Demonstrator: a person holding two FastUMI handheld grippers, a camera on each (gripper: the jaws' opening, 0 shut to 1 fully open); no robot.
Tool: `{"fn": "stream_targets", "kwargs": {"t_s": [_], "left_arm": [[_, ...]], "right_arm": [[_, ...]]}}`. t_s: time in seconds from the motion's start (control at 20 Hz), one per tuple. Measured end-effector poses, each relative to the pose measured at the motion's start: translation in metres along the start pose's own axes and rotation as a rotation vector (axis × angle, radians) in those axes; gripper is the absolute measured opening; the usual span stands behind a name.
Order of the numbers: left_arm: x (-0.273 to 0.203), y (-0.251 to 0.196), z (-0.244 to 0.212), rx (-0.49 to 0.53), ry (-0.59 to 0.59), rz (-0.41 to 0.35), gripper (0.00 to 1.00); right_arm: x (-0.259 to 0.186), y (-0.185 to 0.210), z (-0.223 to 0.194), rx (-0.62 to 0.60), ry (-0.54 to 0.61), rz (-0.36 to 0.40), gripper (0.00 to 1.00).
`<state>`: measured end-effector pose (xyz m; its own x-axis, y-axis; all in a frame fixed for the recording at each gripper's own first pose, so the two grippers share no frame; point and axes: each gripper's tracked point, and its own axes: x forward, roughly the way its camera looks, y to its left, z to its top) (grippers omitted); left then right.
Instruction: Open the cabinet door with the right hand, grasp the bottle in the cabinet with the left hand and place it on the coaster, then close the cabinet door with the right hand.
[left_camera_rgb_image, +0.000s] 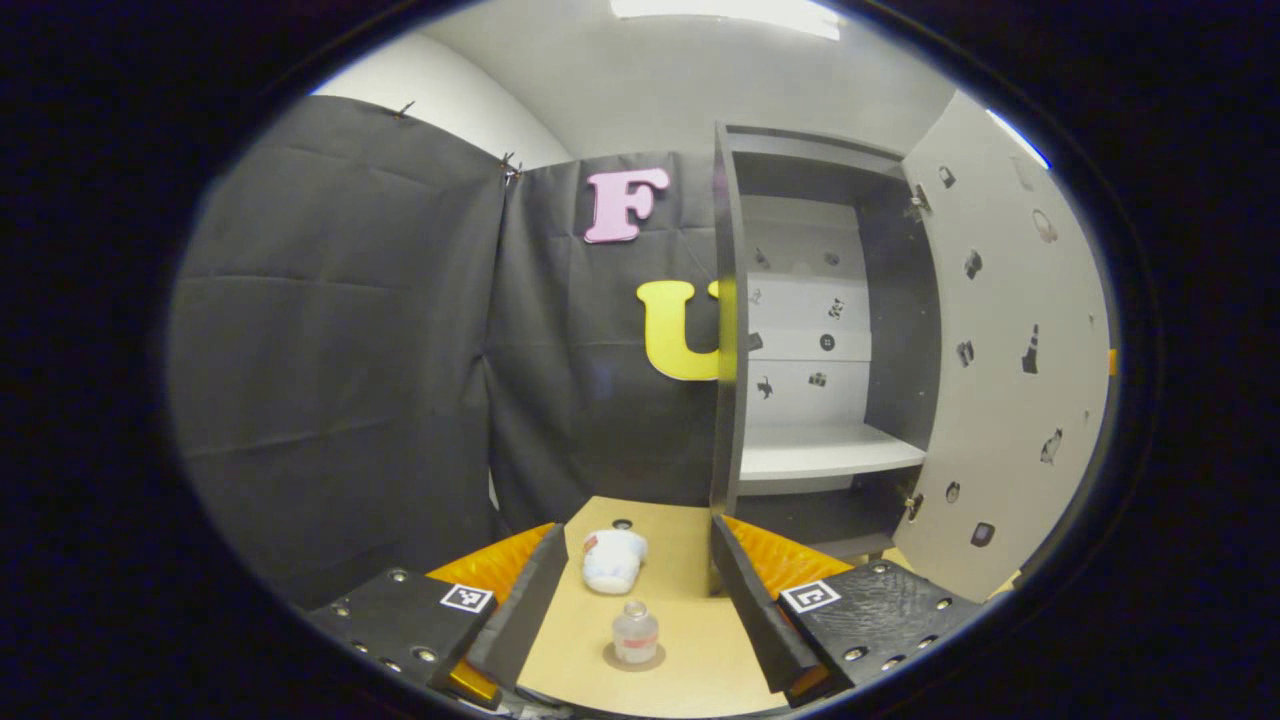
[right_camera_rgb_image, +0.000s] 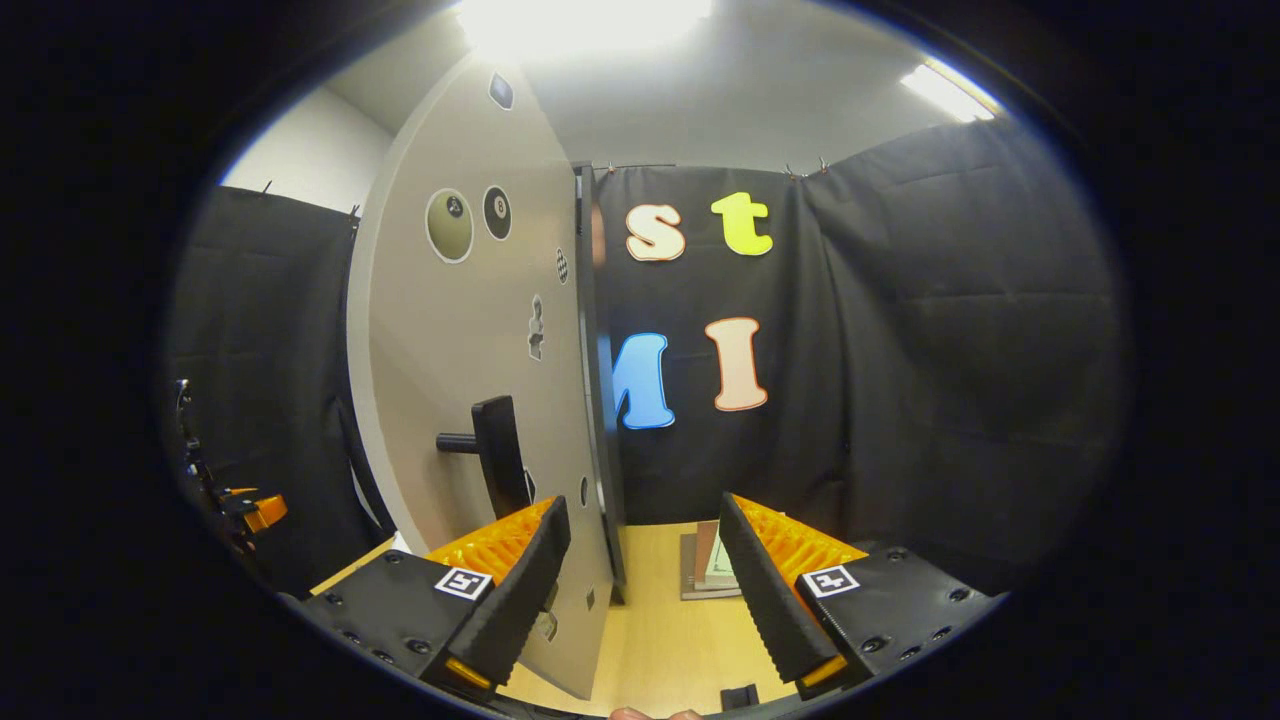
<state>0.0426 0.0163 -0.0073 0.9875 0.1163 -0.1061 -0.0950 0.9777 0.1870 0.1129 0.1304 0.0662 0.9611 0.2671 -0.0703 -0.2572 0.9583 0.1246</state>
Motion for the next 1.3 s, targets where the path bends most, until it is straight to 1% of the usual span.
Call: {"fn": "stream_targets", "kwargs": {"t_s": [0.05, 0.1, 0.15, 0.2, 0.35, 0.5, 0.6, 0.7, 0.75, 0.8, 0.9, 1.0, 1.05, 1.15, 1.2, 1.25, 1.3], "left_arm": [[0.005, -0.001, 0.0, 0.0, 0.0, -0.015, 0.87], [0.009, -0.001, -0.001, 0.01, 0.0, -0.031, 0.87], [0.013, 0.003, -0.001, 0.029, -0.003, -0.034, 0.87], [0.017, 0.011, 0.001, 0.052, -0.005, -0.03, 0.87], [0.023, 0.03, 0.01, 0.109, -0.024, -0.031, 0.87], [0.029, 0.047, 0.012, 0.104, -0.035, -0.038, 0.87], [0.032, 0.062, 0.015, 0.095, -0.042, -0.037, 0.87], [0.037, 0.077, 0.018, 0.09, -0.046, -0.032, 0.88], [0.04, 0.083, 0.019, 0.086, -0.048, -0.034, 0.87], [0.041, 0.09, 0.02, 0.082, -0.051, -0.036, 0.87], [0.043, 0.098, 0.021, 0.063, -0.05, -0.048, 0.87], [0.045, 0.103, 0.016, 0.02, -0.04, -0.064, 0.89], [0.046, 0.103, 0.013, -0.002, -0.04, -0.071, 0.89], [0.049, 0.103, 0.01, -0.043, -0.039, -0.078, 0.89], [0.05, 0.1, 0.007, -0.066, -0.035, -0.087, 0.87], [0.054, 0.095, 0.004, -0.088, -0.029, -0.098, 0.88], [0.057, 0.089, 0.001, -0.107, -0.024, -0.112, 0.87]], "right_arm": [[0.001, 0.01, 0.0, 0.013, 0.003, 0.01, 0.97], [0.002, 0.023, -0.003, 0.026, 0.014, 0.02, 0.92], [0.003, 0.034, -0.005, 0.041, 0.023, 0.029, 0.92], [0.004, 0.048, -0.006, 0.048, 0.03, 0.039, 0.97], [0.01, 0.085, -0.003, 0.051, 0.015, 0.066, 0.98], [0.022, 0.126, -0.005, 0.057, -0.003, 0.111, 0.98], [0.033, 0.156, -0.007, 0.074, -0.005, 0.159, 0.98], [0.042, 0.2, -0.012, 0.104, 0.0, 0.242, 0.98], [0.048, 0.219, -0.014, 0.098, 0.005, 0.274, 0.98], [0.055, 0.228, -0.017, 0.078, 0.011, 0.274, 0.98], [0.073, 0.243, -0.02, 0.039, 0.035, 0.273, 0.98], [0.085, 0.253, -0.013, 0.045, 0.032, 0.285, 0.98], [0.089, 0.252, -0.008, 0.042, 0.021, 0.278, 0.98], [0.086, 0.248, -0.004, 0.006, 0.014, 0.239, 0.98], [0.087, 0.242, -0.002, -0.016, 0.018, 0.218, 0.98], [0.087, 0.234, -0.002, -0.029, 0.023, 0.2, 0.98], [0.087, 0.226, -0.004, -0.034, 0.027, 0.184, 0.98]]}}
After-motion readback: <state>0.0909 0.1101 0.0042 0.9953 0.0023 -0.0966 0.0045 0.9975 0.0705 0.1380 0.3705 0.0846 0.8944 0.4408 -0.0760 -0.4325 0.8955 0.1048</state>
